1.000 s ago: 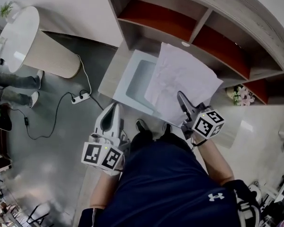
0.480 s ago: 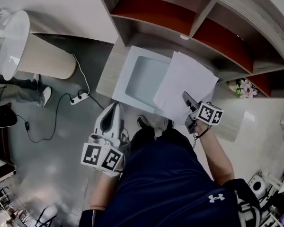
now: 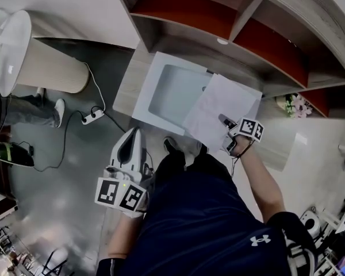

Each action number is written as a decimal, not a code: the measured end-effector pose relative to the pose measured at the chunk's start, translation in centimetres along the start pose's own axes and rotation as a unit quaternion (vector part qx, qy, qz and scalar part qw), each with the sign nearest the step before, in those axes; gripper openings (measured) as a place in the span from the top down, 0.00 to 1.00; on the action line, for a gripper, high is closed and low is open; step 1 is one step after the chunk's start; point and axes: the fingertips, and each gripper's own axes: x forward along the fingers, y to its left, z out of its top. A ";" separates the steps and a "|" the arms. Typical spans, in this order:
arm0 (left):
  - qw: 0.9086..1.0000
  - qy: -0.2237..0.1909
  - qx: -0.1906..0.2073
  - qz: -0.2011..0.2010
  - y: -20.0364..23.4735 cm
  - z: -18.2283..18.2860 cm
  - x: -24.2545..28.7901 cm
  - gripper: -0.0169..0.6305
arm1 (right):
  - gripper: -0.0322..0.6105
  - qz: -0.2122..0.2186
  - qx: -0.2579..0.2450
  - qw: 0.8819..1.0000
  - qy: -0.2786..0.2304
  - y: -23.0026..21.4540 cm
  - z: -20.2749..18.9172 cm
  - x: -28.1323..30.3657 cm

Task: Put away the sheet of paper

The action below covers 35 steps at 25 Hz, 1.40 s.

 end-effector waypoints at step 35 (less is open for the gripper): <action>0.996 -0.017 -0.014 0.082 4.6 0.7 -3.3 0.95 | 0.92 0.023 -0.034 0.995 0.094 6.1 -1.2 12.7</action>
